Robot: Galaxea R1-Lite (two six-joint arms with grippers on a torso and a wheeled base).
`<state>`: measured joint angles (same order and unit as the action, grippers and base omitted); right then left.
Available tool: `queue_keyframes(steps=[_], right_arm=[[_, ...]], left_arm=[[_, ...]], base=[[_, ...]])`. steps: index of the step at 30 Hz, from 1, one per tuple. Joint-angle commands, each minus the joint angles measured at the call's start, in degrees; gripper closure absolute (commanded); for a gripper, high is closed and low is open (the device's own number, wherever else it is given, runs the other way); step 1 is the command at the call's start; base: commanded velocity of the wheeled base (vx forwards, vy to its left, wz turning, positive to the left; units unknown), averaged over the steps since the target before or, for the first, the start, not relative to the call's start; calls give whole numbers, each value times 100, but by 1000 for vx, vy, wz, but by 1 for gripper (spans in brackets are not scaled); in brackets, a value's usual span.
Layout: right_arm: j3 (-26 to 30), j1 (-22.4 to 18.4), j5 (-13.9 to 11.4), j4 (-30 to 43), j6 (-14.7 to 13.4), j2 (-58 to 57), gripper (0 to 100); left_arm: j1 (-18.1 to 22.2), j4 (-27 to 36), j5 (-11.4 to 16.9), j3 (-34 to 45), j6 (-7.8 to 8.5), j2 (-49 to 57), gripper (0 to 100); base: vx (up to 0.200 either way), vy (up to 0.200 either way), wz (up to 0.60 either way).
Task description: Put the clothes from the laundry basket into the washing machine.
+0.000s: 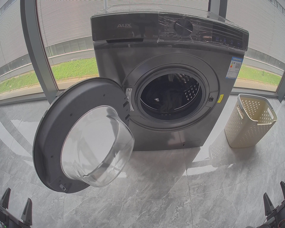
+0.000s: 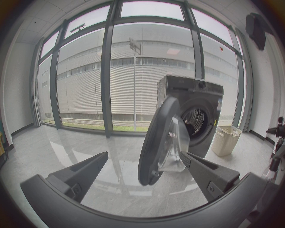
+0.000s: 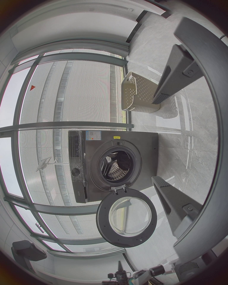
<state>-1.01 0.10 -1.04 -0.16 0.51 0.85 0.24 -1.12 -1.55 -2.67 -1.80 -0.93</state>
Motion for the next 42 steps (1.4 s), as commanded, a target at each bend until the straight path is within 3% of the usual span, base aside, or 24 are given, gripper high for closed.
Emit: queue_keyframes(steps=[1, 7, 19, 32, 38, 42], right_arm=[[101, 8, -2, -2, 2, 3, 0], [101, 8, -2, -2, 2, 3, 0], [101, 8, -2, -2, 2, 3, 0], [101, -1, -2, -2, 2, 3, 0], [101, 8, -2, -2, 2, 3, 0], [101, -1, -2, -2, 2, 3, 0]], left_arm=[[-130, -99, 252, -1333, -241, -1094, 0], [-604, -213, 498, -1271, -233, -2650, 0], [-613, -1927, 594, -1315, -145, -4996, 0], [-640, -2946, 832, -1385, -66, -6253, 0], [-1211, -3043, 1825, -1333, -189, -5998, 0], [-1668, -3026, 2238, -1315, -461, -5708, 0]], base=[[0, 0, 0], [0, 0, 0], [0, 0, 0], [0, 0, 0], [0, 0, 0], [0, 0, 0]])
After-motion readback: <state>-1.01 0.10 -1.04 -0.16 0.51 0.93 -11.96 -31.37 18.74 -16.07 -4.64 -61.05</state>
